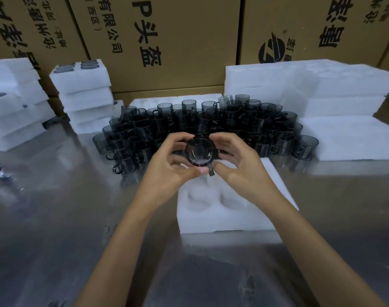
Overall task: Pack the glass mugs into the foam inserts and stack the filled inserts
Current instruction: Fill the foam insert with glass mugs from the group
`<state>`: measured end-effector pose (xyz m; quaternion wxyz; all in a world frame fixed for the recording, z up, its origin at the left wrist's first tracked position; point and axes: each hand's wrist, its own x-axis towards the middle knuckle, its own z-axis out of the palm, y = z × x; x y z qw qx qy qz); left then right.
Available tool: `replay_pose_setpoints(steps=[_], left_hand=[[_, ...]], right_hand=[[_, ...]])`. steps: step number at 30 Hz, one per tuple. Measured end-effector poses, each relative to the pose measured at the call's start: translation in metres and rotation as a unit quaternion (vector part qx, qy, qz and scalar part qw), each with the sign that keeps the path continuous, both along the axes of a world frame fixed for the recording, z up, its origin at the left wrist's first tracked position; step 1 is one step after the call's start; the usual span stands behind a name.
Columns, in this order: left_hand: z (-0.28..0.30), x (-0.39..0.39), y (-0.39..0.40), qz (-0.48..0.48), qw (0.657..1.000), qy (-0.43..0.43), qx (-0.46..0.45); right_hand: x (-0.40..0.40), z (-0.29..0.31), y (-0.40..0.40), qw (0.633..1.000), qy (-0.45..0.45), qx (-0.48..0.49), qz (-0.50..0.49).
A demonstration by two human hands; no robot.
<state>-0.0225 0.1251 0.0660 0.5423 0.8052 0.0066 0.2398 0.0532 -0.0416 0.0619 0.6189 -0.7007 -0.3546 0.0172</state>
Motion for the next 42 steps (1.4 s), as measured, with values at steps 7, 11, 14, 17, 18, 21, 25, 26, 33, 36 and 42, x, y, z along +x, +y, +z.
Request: replay_pose_setpoints(steps=[7, 11, 14, 17, 18, 21, 25, 26, 33, 36, 42], left_hand=[[-0.015, 0.006, 0.013, 0.05, 0.995, 0.072, 0.056], [-0.02, 0.009, 0.014, 0.036, 0.995, 0.074, 0.051], [-0.022, 0.009, 0.015, 0.038, 0.995, 0.083, 0.048], [-0.02, 0.007, 0.016, 0.03, 0.993, 0.1, 0.052], [-0.02, 0.006, 0.016, 0.029, 0.993, 0.103, 0.06], [-0.019, 0.006, 0.019, 0.019, 0.994, 0.099, 0.051], [-0.021, 0.007, 0.024, 0.025, 0.994, 0.104, 0.032], [-0.023, 0.007, 0.025, 0.024, 0.993, 0.11, 0.031], [-0.027, 0.006, 0.029, 0.001, 0.99, 0.137, -0.035], [-0.027, 0.007, 0.029, 0.002, 0.989, 0.14, -0.053], [-0.031, 0.009, 0.026, 0.021, 0.986, 0.137, -0.095]], right_hand=[[0.022, -0.01, 0.007, 0.993, 0.079, -0.088, 0.0], [0.023, -0.018, 0.008, 0.992, 0.069, -0.105, -0.021], [0.025, -0.022, 0.007, 0.992, 0.054, -0.108, -0.036], [0.024, -0.025, 0.007, 0.99, 0.031, -0.125, -0.052], [0.024, -0.025, 0.006, 0.989, 0.022, -0.132, -0.058], [0.025, -0.026, 0.007, 0.985, -0.008, -0.156, -0.072], [0.023, -0.026, 0.007, 0.982, -0.018, -0.175, -0.072], [0.023, -0.026, 0.008, 0.981, -0.019, -0.178, -0.07], [0.024, -0.023, 0.009, 0.981, 0.001, -0.187, -0.055], [0.024, -0.021, 0.011, 0.98, 0.013, -0.191, -0.05], [0.027, -0.018, 0.012, 0.977, 0.037, -0.207, -0.035]])
